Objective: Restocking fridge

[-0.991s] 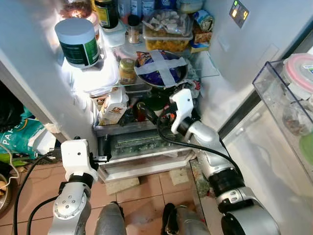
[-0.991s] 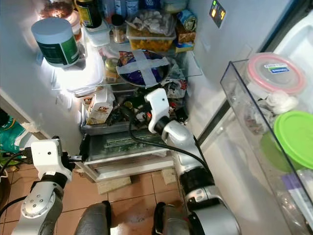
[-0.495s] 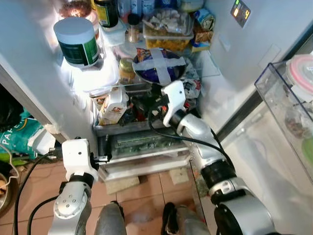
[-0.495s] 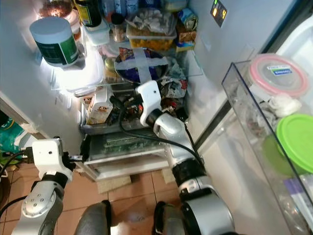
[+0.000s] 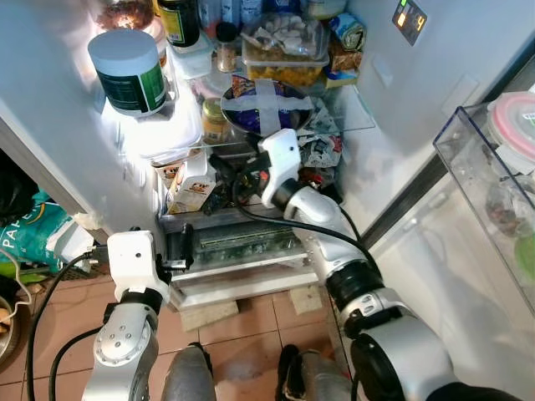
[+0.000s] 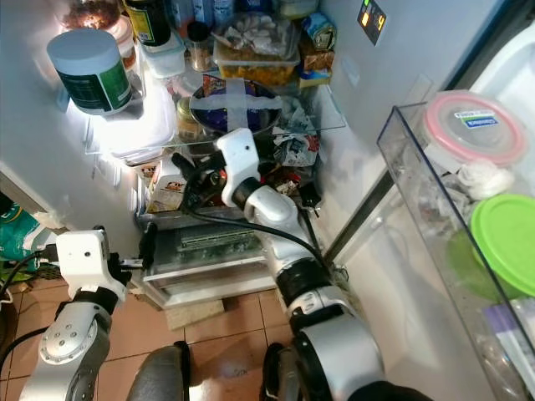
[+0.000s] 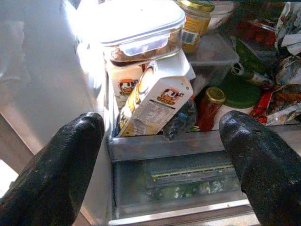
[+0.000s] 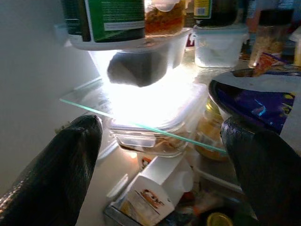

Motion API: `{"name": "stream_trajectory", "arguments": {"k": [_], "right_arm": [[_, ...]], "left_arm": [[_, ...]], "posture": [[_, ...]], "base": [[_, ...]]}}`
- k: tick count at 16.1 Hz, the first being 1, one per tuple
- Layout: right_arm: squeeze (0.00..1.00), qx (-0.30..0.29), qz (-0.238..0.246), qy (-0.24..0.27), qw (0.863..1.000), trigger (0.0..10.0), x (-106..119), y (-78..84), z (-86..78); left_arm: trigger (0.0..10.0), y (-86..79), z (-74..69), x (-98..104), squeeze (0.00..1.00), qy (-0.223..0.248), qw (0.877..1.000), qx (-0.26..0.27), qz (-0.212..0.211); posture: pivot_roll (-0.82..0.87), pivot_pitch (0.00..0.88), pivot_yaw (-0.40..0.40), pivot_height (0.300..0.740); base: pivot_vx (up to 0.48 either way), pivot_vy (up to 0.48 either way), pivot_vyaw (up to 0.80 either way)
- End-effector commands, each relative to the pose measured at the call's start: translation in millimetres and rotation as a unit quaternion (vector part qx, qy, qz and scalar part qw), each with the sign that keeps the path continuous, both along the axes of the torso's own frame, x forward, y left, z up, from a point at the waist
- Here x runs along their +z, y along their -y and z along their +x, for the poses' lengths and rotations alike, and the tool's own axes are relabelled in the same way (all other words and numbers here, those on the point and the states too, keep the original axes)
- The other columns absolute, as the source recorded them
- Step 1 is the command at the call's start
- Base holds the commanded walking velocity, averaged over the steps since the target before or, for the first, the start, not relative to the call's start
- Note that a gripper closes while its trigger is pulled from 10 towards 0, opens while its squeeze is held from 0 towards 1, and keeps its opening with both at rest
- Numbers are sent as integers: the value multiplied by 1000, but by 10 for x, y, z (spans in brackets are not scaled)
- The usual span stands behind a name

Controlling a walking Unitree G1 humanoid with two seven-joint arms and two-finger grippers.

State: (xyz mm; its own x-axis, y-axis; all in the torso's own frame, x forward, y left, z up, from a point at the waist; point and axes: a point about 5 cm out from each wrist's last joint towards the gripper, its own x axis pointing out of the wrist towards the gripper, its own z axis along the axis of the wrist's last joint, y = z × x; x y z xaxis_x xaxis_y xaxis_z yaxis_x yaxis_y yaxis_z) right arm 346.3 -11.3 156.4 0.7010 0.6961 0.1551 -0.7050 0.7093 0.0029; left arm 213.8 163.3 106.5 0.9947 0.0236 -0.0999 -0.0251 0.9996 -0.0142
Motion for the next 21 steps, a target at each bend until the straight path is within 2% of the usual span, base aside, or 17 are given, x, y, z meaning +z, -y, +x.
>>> {"name": "stream_trajectory", "arguments": {"k": [1,4,5,8,11,17,21], "right_arm": [[953,-4,3,0,1000,10000,-11,-15,-1],[949,-2,0,-3,1000,10000,-77,28,-35],[949,-2,0,-3,1000,10000,-104,132,-54],[945,-2,-8,-11,1000,10000,-190,299,-88],[945,-21,-17,-12,1000,10000,-229,373,-69],[949,-39,0,2,999,10000,-97,189,-25],[902,-63,11,4,998,10000,-30,44,9]], "left_arm": [[10000,2,-13,-57,0,-16,1000,0,0],[10000,1,-5,-59,0,-16,1000,-1,1],[10000,-1,3,-62,0,-16,1000,-3,2],[10000,0,23,-64,0,-14,1000,-7,4],[10000,-7,27,-60,0,-13,1000,-9,5],[10000,-30,33,-46,0,-12,1000,-13,12],[10000,-23,44,-46,0,-12,1000,-15,11]], "posture": [[250,213,-62,740],[245,208,-59,740],[240,204,-55,740],[236,198,-48,740],[236,198,-42,740],[249,199,-29,740],[246,201,-30,740]], "base": [[0,0,0],[0,0,0],[0,0,0],[0,0,0],[0,0,0],[0,0,0],[0,0,0]]}}
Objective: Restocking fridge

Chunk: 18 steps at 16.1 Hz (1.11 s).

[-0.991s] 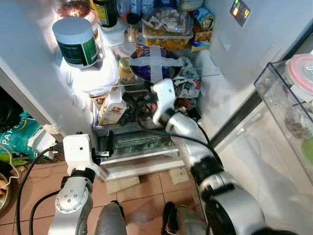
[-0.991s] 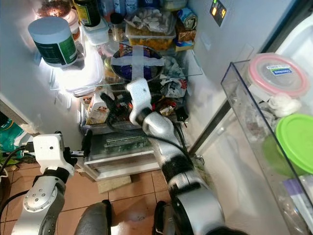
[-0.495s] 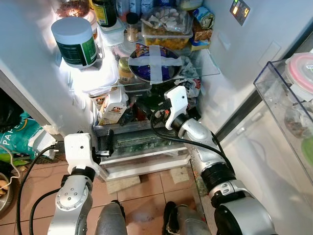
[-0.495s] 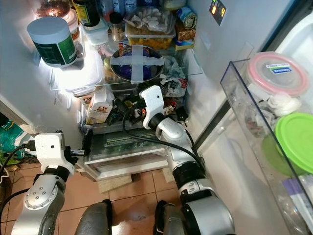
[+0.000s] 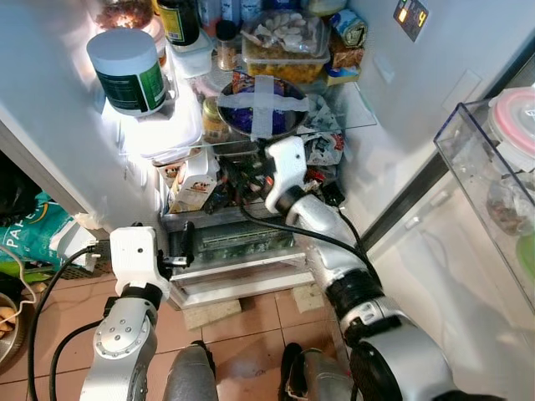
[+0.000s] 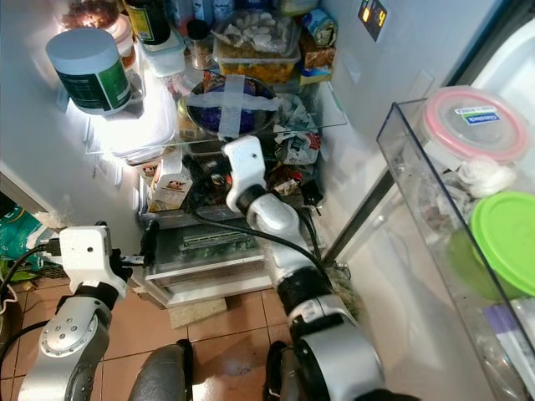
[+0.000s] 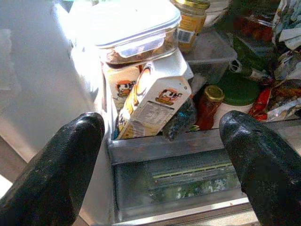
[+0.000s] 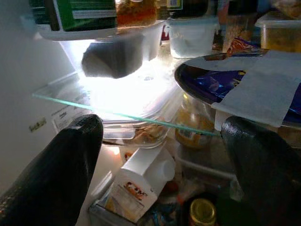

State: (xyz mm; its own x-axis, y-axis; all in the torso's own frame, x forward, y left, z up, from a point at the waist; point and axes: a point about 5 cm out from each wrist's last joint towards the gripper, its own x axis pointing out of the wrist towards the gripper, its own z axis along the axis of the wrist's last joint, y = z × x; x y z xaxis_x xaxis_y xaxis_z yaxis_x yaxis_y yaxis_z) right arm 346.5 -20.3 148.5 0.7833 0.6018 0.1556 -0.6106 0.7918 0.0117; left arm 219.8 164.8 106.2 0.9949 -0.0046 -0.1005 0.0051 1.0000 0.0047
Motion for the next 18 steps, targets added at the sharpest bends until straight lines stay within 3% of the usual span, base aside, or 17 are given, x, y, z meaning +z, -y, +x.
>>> {"name": "stream_trajectory", "arguments": {"k": [1,5,11,15,16,18], "right_arm": [[898,-4,9,7,1000,10000,60,-67,13],[847,-22,18,5,1000,10000,103,-177,32],[800,-52,3,-10,999,10000,19,-74,80],[714,-72,7,-17,997,10000,13,-63,106],[671,-77,5,-16,997,10000,19,-66,115],[459,-99,-1,-17,995,10000,27,-61,140]], "left_arm": [[10000,-7,-14,-43,0,-11,1000,0,1],[10000,10,-1,-45,0,-12,1000,0,-1],[10000,11,37,-51,0,-12,1000,2,-2],[10000,-4,65,-43,0,-8,1000,2,1],[10000,-8,72,-43,0,-7,1000,1,2],[10000,-18,84,-45,0,-7,1000,0,5]], "posture": [[245,201,-30,740],[245,203,-33,740],[237,195,-36,740],[239,185,-31,740],[239,183,-28,740],[244,180,-24,740]], "base": [[0,0,0],[0,0,0],[0,0,0],[0,0,0],[0,0,0],[0,0,0]]}}
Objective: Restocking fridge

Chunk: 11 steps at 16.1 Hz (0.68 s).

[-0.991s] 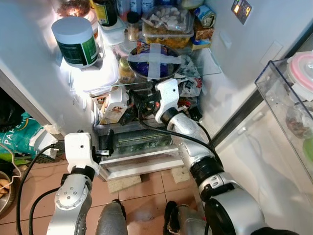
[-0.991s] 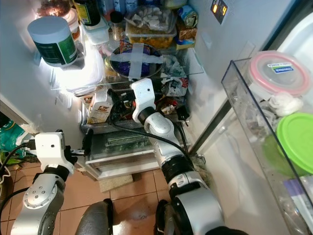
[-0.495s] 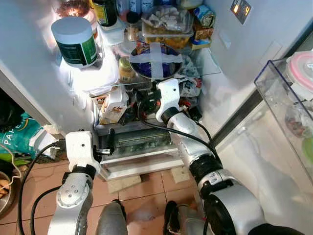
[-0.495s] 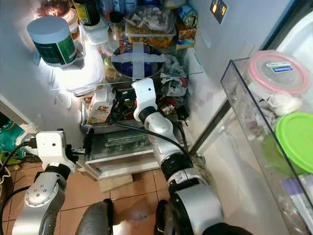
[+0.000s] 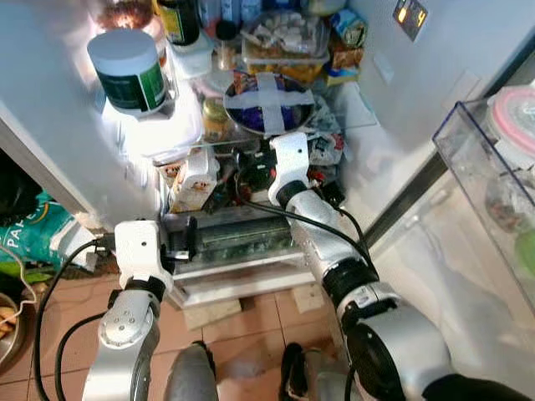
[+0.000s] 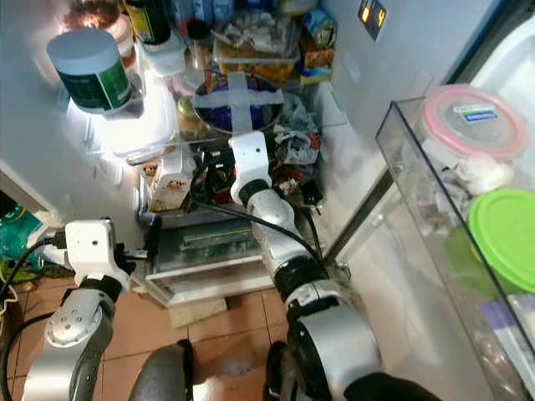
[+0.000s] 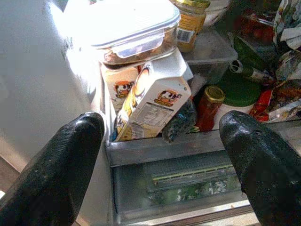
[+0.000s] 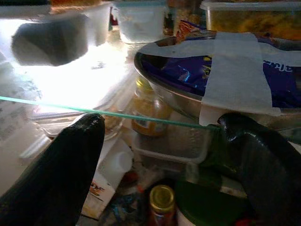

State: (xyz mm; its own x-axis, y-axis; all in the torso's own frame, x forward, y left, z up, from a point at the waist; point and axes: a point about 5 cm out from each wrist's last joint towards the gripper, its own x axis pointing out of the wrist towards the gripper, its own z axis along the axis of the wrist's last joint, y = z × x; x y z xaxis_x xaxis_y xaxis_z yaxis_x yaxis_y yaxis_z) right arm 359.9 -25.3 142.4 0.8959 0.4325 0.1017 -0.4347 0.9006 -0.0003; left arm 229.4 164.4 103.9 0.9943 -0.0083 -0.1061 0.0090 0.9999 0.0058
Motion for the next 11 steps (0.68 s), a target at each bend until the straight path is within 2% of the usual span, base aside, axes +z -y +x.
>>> {"name": "stream_trajectory", "arguments": {"k": [1,2,6,8,11], "right_arm": [[380,-12,13,4,1000,10000,87,-91,23],[145,-16,16,1,1000,10000,86,-83,30],[51,-24,17,-1,1000,10000,72,-32,50],[47,-17,11,-2,1000,10000,25,-4,32],[39,19,-11,-9,1000,10000,-158,170,-51]], "left_arm": [[10000,-30,-8,-22,0,-3,1000,3,6],[10000,-34,-7,-22,0,-3,1000,3,7],[10000,-53,11,-23,0,-2,1000,3,10],[10000,-48,25,-24,0,-1,1000,0,12],[10000,-46,58,-34,0,-1,1000,-5,14]], "posture": [[246,178,-23,740],[247,175,-20,740],[246,171,-14,740],[246,166,-9,740],[230,149,-4,740]], "base": [[0,0,0],[0,0,0],[0,0,0],[0,0,0],[0,0,0]]}}
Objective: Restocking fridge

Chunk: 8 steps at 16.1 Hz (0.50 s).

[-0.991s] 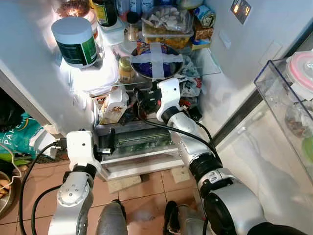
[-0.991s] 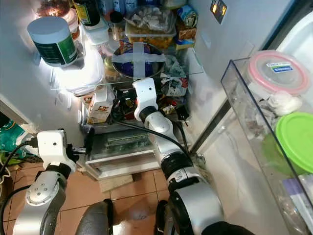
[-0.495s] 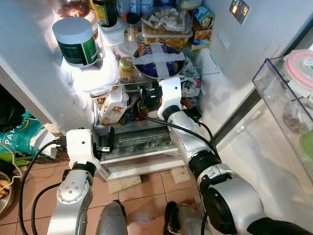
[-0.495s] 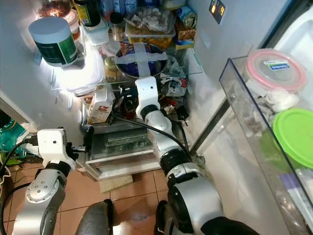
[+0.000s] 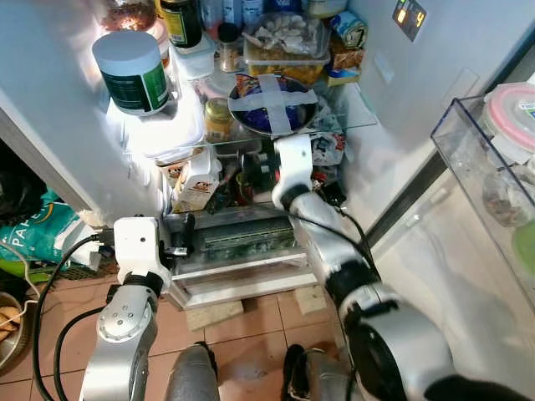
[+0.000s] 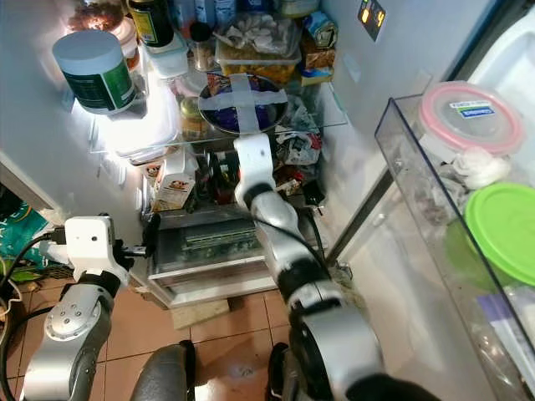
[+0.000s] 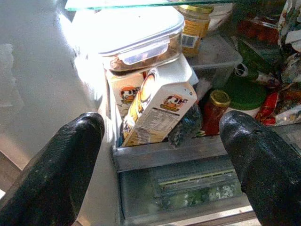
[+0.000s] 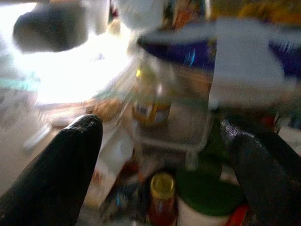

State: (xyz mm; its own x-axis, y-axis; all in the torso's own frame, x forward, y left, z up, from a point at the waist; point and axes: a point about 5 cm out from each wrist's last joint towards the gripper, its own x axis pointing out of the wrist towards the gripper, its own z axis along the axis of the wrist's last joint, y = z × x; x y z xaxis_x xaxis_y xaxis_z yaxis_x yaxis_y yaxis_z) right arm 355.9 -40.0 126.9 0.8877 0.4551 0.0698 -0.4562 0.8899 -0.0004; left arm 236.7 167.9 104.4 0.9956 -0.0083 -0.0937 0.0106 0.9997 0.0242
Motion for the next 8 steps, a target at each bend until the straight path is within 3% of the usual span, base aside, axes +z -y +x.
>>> {"name": "stream_trajectory", "arguments": {"k": [1,2,8], "right_arm": [[39,16,-13,6,1000,10000,-52,97,-42],[0,21,-20,7,1000,10000,-87,165,-68],[0,53,-86,39,994,10000,-208,546,-318]], "left_arm": [[10000,-7,-1,-42,0,-7,1000,-6,4],[10000,-3,13,-45,0,-6,1000,-7,4],[10000,32,94,-117,0,-9,1000,-13,11]], "posture": [[222,142,-5,740],[215,136,-6,740],[160,83,-3,740]], "base": [[0,0,0],[0,0,0],[0,0,0]]}}
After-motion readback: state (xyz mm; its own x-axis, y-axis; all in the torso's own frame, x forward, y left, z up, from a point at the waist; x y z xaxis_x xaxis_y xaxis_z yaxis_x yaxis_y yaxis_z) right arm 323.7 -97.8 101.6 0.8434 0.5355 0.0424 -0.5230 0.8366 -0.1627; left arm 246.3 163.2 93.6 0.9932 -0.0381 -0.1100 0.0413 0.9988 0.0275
